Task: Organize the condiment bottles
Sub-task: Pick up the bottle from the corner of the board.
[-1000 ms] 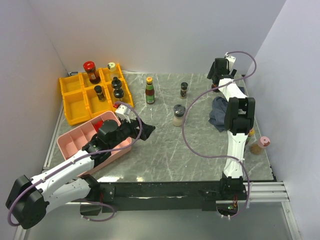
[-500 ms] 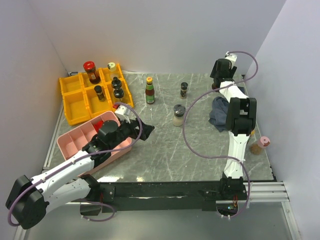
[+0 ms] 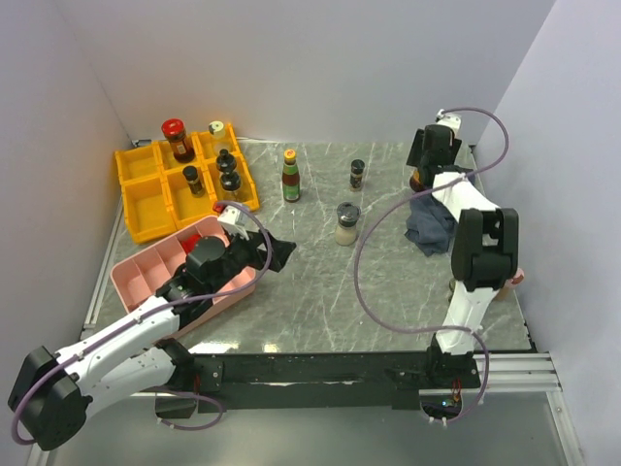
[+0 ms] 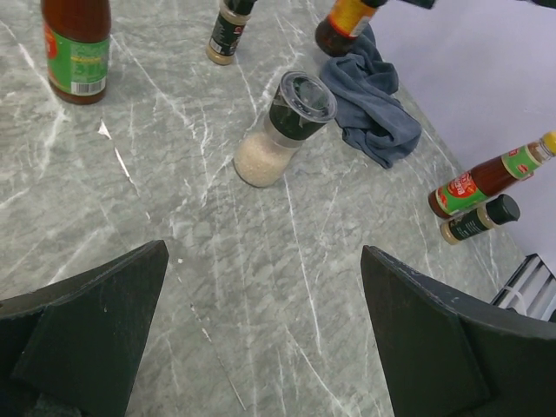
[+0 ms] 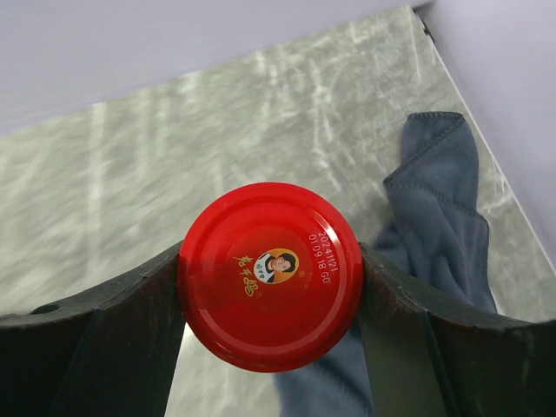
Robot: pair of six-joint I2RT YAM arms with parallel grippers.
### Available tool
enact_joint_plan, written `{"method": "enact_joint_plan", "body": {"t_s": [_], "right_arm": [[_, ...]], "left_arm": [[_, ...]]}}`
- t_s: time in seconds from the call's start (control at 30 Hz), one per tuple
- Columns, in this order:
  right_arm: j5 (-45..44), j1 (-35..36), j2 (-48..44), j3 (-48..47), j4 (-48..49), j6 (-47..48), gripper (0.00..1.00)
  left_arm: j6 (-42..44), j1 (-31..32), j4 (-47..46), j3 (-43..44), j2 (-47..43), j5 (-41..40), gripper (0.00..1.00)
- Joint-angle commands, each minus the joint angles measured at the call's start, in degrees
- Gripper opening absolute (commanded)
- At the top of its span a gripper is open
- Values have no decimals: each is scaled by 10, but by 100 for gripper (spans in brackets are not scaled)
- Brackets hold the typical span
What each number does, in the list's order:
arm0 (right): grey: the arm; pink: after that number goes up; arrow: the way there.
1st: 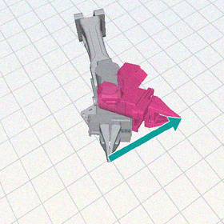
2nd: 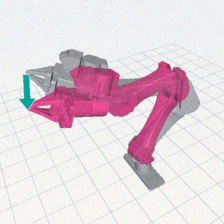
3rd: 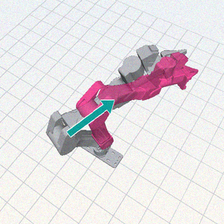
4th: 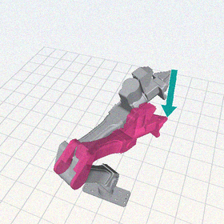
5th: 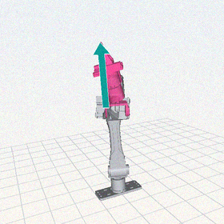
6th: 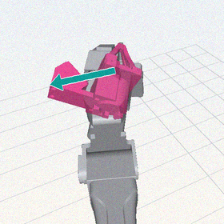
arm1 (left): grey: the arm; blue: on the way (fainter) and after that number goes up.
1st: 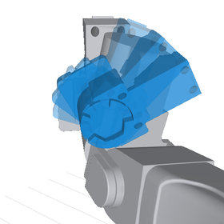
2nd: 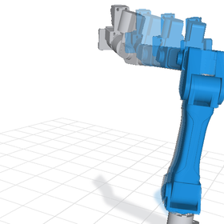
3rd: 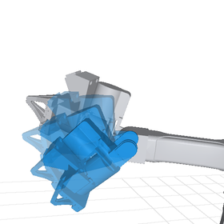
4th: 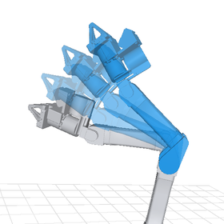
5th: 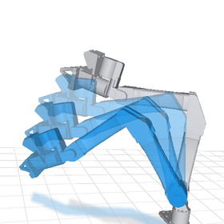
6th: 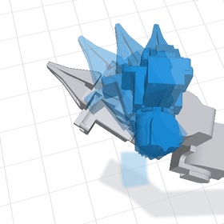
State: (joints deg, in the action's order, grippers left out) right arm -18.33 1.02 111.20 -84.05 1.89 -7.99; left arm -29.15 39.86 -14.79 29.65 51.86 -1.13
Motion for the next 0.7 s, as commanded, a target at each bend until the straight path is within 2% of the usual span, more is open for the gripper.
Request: {"method": "enact_joint_plan", "body": {"t_s": [0.0,0.2,0.43,0.67], "right_arm": [[-9,40,-138,34,99,11,19],[-31,91,-242,79,58,16,17],[-58,208,-394,136,-15,4,17],[-6,310,-505,197,-96,-33,17]], "left_arm": [[11,2,-19,-9,-21,-26,99],[13,3,-17,-15,-40,-50,99],[9,4,-9,-26,-75,-86,99],[-8,5,1,-32,-126,-113,99]]}}
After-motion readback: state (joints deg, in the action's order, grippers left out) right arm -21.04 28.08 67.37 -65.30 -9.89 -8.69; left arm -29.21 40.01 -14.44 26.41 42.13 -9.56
